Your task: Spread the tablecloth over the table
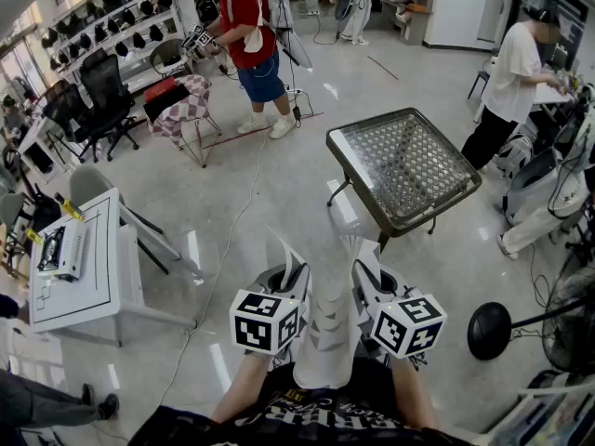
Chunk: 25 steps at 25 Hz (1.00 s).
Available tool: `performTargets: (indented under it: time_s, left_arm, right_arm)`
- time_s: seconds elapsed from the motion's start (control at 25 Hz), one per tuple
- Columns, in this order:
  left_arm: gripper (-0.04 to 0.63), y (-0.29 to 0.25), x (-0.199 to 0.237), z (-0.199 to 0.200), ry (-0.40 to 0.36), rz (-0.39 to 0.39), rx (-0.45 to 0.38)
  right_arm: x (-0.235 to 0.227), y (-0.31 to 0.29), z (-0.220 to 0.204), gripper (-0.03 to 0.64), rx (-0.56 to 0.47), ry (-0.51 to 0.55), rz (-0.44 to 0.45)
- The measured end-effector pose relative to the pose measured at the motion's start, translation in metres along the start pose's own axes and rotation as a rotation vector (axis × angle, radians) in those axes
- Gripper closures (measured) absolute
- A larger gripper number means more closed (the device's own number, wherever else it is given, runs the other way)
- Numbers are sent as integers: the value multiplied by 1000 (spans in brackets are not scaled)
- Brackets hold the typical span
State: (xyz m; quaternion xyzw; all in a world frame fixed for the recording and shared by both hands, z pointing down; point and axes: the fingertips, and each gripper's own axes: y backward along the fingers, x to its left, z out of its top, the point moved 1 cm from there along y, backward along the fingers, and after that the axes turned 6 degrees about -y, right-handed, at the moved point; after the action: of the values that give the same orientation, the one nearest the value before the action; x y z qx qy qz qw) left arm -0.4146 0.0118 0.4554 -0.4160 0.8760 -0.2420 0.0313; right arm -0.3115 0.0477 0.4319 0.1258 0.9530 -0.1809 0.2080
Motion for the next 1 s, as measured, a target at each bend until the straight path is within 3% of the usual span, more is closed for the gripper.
performTargets:
  time_s: [0.56,0.68,1.0]
  left_arm:
    - [575,-20,31,11,6,50,2]
    - [575,-28,43,19,-10,77,-4]
    - [575,-68,60,59,41,162,-49]
  right_arm:
    - [-9,-38,14,598,39,21,55]
    - [-17,-54,25,598,49,44,71]
    - [-49,-85,73,600,64,117,127]
